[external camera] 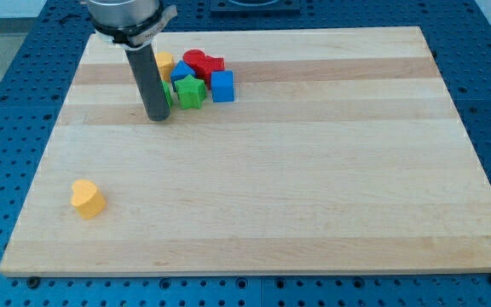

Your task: Slide the green circle below the yellow hexagon

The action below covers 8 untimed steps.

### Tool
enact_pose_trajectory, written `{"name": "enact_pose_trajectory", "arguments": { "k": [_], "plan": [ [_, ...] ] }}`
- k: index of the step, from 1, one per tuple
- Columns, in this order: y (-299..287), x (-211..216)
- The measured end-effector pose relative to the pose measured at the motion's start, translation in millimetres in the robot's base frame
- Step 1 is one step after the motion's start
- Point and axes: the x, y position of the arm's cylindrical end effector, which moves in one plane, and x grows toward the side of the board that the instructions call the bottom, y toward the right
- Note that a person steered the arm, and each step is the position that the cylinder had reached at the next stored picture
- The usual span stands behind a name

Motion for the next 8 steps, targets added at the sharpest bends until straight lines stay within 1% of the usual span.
{"name": "enact_pose_trajectory", "arguments": {
  "k": [2, 3, 5, 6, 7, 8],
  "plan": [
    [10, 9],
    [11, 6],
    [-1, -28],
    [-7, -35],
    [-7, -34],
    [-31, -21]
  ]
}}
